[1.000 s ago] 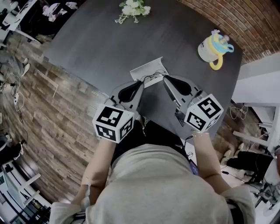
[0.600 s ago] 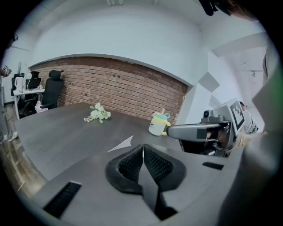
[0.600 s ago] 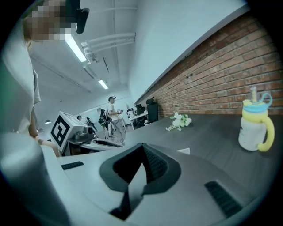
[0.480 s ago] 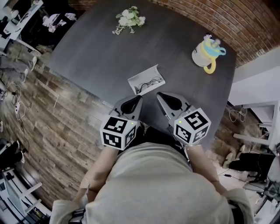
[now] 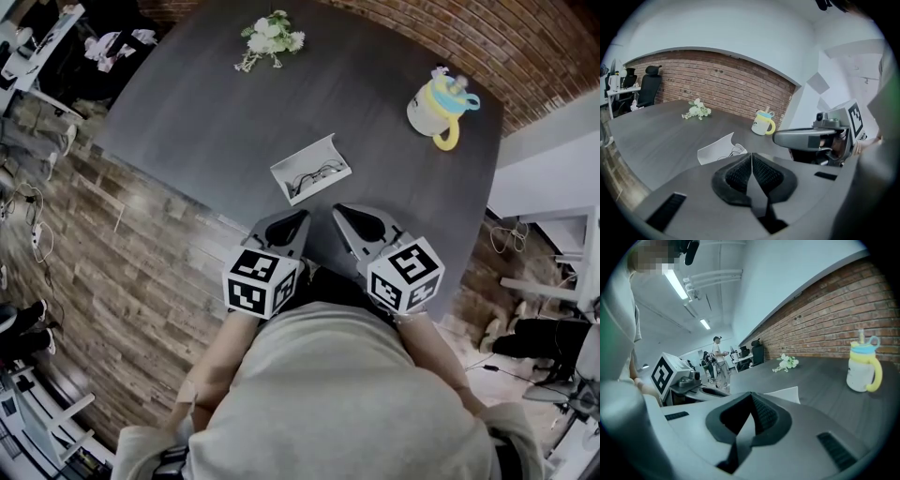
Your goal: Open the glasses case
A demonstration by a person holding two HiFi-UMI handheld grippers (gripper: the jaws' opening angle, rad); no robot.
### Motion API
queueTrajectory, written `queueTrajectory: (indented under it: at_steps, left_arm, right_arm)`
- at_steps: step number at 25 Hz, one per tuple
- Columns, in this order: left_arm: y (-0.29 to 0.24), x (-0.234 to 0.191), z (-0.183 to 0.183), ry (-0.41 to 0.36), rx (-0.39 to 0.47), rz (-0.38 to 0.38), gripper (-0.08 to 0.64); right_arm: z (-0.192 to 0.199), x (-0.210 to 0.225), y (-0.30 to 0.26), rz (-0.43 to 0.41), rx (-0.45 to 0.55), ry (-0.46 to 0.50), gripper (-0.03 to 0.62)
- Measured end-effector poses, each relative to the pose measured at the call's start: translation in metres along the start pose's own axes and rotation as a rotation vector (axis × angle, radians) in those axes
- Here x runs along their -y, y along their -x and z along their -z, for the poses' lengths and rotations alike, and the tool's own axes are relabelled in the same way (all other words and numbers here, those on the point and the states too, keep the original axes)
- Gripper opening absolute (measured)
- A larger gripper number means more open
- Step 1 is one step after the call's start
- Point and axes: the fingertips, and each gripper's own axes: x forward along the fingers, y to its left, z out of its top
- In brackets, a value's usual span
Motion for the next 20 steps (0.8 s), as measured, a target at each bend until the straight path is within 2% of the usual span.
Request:
queueTrajectory:
  at_steps: [9,20]
  left_arm:
    - [0.0021,-0.0033,0.0053,0.034,-0.003,0.004,0.026]
    - [0.0005,0.0004,0.0064,0.041,-0.004,0.019,0.026]
  right_arm:
    - [0.0056,-0.0005,-0.0027,0.008,-0.015,-0.004,0.005]
    - [0.0086,-0.0013,-0.0027,0.007,-0.036,-0.023,0.005]
